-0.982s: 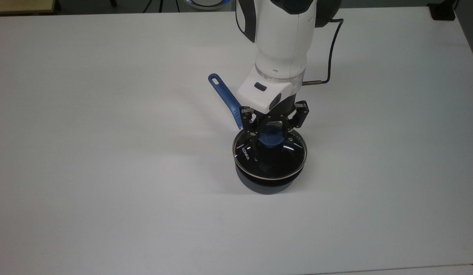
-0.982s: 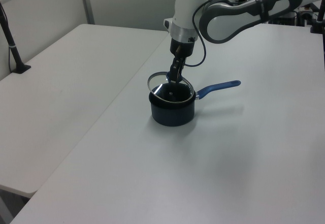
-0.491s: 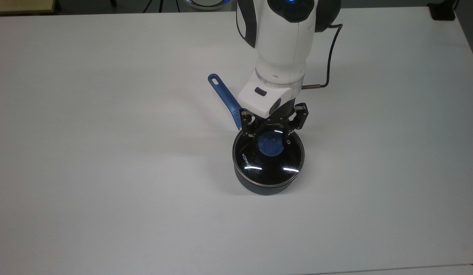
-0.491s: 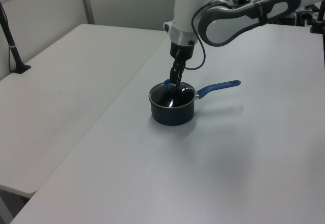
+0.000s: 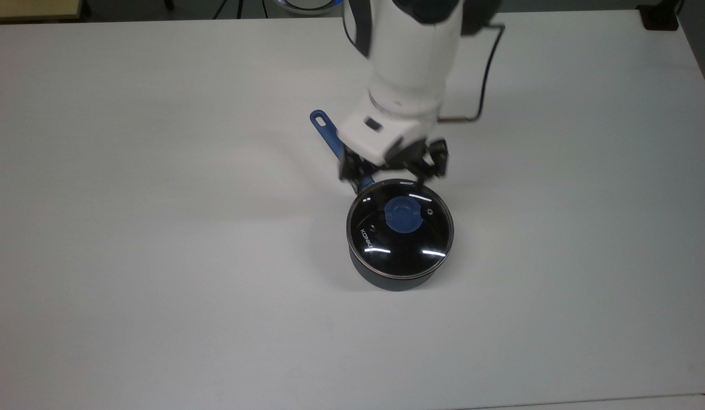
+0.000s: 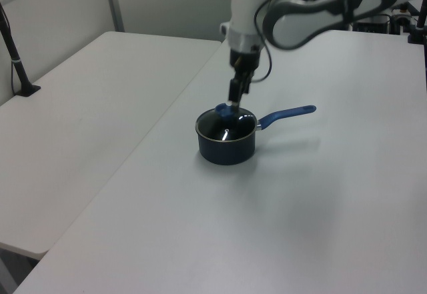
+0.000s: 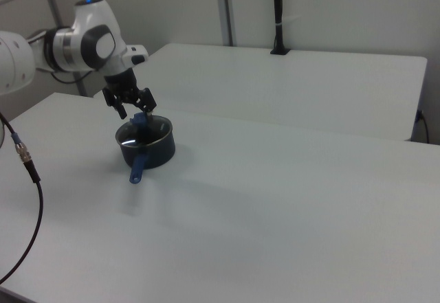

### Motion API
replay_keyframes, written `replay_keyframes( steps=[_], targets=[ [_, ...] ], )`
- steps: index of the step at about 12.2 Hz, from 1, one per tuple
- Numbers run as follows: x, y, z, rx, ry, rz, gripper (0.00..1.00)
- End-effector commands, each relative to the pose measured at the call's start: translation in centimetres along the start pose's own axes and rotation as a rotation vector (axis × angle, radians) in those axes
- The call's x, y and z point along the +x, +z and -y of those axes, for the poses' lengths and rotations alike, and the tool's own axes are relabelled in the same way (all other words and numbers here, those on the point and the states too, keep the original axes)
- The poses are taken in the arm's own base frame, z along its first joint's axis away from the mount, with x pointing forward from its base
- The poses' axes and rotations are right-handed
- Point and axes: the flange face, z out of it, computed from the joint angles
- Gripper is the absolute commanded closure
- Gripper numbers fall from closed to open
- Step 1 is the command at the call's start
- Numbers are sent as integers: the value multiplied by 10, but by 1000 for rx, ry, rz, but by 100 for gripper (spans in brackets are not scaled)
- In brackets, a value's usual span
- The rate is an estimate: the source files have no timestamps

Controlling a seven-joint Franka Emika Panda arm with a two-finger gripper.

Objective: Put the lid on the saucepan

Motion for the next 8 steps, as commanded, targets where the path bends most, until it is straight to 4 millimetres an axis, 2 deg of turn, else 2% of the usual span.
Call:
replay_keyframes(
  steps=[1, 3, 4, 8],
  targets=[
    [-59, -75, -66, -31, 66, 93, 0],
    [-93, -109, -105, -22, 32, 92, 0],
    [-102, -120, -118, -22, 53, 108, 0],
    [-115, -142, -144, -14, 112, 114, 0]
  ],
)
